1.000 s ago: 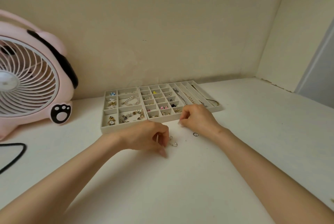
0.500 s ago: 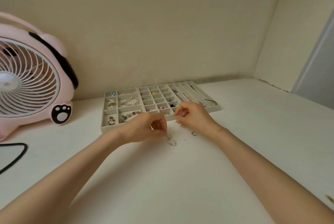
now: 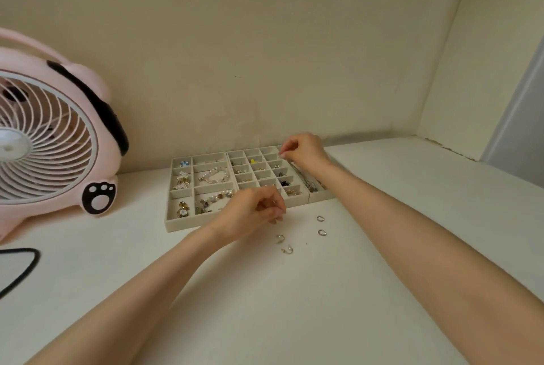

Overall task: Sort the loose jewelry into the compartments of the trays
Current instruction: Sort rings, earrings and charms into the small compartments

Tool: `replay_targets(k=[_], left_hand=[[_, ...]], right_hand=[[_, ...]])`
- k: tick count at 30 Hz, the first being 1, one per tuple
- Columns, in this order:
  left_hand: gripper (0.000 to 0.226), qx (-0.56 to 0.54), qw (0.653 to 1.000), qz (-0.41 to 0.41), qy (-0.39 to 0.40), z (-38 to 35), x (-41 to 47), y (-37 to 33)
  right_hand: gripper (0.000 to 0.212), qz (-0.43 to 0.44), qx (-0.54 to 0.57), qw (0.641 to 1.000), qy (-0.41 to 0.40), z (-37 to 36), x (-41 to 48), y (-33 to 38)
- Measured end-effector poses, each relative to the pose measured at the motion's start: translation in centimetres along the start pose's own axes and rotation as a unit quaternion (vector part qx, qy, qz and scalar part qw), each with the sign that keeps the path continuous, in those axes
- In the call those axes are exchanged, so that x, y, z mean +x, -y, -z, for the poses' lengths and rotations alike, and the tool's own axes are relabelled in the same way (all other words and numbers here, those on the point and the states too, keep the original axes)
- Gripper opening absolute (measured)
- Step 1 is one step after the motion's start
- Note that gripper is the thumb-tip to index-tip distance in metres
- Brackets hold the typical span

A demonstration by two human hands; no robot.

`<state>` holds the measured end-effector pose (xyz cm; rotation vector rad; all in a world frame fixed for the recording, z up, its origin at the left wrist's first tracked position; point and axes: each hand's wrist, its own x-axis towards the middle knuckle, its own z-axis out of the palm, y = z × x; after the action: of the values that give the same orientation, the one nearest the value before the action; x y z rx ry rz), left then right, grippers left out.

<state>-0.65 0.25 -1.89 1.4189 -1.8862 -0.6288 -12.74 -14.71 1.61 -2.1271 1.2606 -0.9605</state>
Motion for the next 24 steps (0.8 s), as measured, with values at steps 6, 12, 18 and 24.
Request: replay_targets(k=[6,12,18,24], left_hand=[[0.009,-0.026,0.999,0.004,-0.028,0.4,0.0,0.5],[0.008,-0.008,1.0,-0.002,-0.01,0.2,0.3,0.8],[0.008,-0.007,1.0,-0.013,-0.019,0.3,0.3,0.9],[0.013,-0.01,0.999,-0.016,-0.046,0.7,0.5,1.0]], right_hand=[[0.018,-0.024,-0.09,0.996,0.007,-2.8,6.5,-0.1],[0.021,-0.034,-0.131,0.99,0.037,-4.0,9.0,-0.9],[0.019,-0.024,-0.117,0.992,0.038,-3.3,8.2,-1.7],[0.009,0.022,-0.005,1.0,-0.008,-0.6,2.6,-1.5]])
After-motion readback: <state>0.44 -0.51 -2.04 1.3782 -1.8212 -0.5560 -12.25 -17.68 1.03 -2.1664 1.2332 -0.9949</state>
